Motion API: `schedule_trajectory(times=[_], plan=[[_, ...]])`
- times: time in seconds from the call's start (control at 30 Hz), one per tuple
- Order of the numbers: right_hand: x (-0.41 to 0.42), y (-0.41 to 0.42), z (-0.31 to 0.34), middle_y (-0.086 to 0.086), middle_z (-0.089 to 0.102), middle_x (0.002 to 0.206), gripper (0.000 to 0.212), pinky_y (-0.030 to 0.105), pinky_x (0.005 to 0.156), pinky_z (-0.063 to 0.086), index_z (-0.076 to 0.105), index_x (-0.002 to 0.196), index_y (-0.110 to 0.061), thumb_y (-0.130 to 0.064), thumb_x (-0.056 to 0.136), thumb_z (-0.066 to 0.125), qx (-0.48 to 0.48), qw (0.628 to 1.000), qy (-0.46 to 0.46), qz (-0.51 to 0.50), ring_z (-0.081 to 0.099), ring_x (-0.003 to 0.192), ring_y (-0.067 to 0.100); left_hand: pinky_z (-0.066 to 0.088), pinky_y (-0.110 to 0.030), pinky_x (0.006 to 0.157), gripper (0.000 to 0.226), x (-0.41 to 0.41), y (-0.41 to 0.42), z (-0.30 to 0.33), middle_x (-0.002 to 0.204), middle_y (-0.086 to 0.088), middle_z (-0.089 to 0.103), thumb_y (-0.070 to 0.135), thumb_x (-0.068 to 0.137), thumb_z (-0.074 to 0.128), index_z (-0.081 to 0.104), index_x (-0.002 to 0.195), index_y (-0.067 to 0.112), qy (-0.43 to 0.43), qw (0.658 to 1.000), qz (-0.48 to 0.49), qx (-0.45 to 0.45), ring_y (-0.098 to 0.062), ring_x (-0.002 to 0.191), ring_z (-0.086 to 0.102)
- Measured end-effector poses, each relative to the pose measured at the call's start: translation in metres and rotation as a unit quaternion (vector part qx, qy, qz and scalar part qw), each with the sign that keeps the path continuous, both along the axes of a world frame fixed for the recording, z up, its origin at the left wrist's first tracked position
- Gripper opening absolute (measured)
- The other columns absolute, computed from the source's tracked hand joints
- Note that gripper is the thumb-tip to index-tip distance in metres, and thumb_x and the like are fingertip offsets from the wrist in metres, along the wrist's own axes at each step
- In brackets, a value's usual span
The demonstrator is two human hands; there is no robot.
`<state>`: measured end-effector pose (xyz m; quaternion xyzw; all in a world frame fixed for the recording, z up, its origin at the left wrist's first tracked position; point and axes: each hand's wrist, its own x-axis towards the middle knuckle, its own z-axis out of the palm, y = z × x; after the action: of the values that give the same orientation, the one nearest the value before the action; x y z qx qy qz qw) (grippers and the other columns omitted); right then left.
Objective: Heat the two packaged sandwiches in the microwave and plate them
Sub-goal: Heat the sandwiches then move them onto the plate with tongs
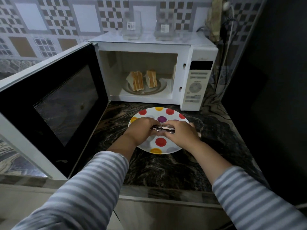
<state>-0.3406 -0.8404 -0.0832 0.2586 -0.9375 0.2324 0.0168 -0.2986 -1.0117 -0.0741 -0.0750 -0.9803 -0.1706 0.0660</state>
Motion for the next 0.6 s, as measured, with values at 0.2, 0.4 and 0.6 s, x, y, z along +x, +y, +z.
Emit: schedule_trajectory(times=[0.2,0.4,0.6], plan=[[0.000,-0.003,0.001,-0.009,0.069,0.112,0.041,0.037,0.097,0.034,0.061,0.119,-0.037,-0.056,0.083,0.061,0.007,1.000,0.011,0.005,0.060,0.110,0.015,0.046,-0.030,0.084,0.036,0.004,-0.003,0.001,0.112,-0.005,0.068,0.028,0.085,0.070,0.065,0.120,0.019,-0.010,1.000,0.005,0.007,-0.022,0.100,0.061],[0.003,0.018,0.014,-0.011,0.066,0.103,0.026,0.042,0.105,0.027,0.051,0.102,-0.034,-0.049,0.081,0.054,0.083,0.996,-0.011,-0.014,0.059,0.105,0.019,0.040,-0.026,0.088,0.036,0.009,-0.017,0.005,0.120,-0.002,0.066,0.026,0.087,0.067,0.064,0.123,0.020,-0.013,0.999,0.043,-0.008,-0.022,0.109,0.058],[0.009,0.009,0.027,-0.005,0.057,0.125,0.045,0.044,0.108,0.030,0.045,0.127,-0.025,-0.043,0.087,0.053,0.118,0.992,0.018,0.027,0.052,0.117,0.019,0.039,-0.025,0.087,0.037,0.014,-0.020,0.004,0.121,0.000,0.066,0.027,0.087,0.068,0.064,0.123,0.022,-0.002,0.999,0.046,0.008,-0.021,0.110,0.058]])
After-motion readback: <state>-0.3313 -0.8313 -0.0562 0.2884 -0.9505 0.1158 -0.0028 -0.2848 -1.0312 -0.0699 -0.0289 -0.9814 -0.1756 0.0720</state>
